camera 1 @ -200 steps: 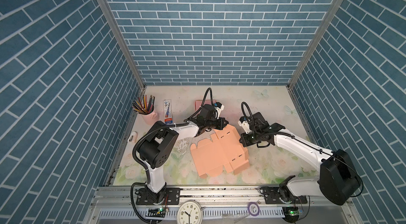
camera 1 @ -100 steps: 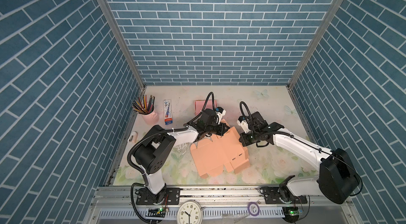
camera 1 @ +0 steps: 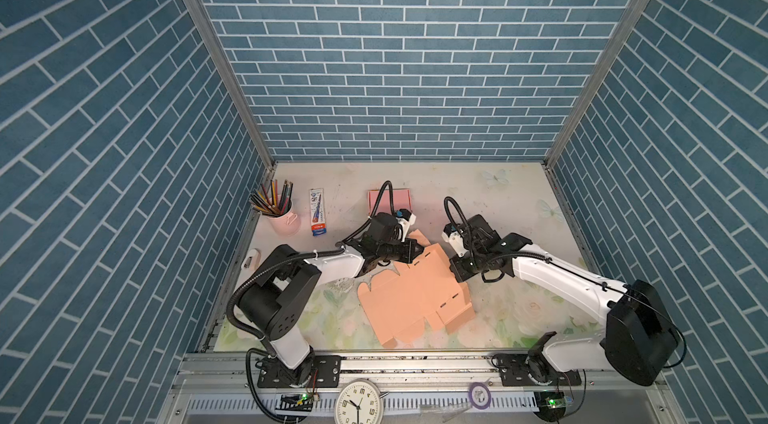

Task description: Fold the paper box

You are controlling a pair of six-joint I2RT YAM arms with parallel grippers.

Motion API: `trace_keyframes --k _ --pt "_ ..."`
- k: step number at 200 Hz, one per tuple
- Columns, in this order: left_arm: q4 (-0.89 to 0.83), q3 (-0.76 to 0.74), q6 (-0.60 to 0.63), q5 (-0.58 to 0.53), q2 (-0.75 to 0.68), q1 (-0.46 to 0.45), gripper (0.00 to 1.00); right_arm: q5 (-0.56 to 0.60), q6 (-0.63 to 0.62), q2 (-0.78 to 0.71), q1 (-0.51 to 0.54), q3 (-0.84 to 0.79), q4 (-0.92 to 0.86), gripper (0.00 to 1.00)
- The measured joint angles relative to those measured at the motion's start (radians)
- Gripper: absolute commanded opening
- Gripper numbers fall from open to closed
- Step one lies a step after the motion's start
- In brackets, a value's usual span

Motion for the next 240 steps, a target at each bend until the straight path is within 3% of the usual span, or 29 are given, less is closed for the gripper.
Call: trace_keyframes --k 18,56,103,240 --pt "0.001 -0.054 0.0 -0.001 -0.044 0.047 0.02 0.013 -0.01 -0.001 0.001 0.001 -0.006 0.0" --pt "0.002 -0.153 0.002 -0.003 -0.122 0.119 0.44 0.029 -0.037 -0.013 0.009 0.01 -0.013 0.0" --pt "0.013 -0.191 0.002 -0.011 -0.13 0.131 0.85 0.04 -0.068 -0.029 0.025 0.026 -0.014 0.0" --pt "0.089 -0.205 0.006 0.0 -0.093 0.087 0.86 0.041 -0.071 -0.055 0.041 0.026 0.0 0.0"
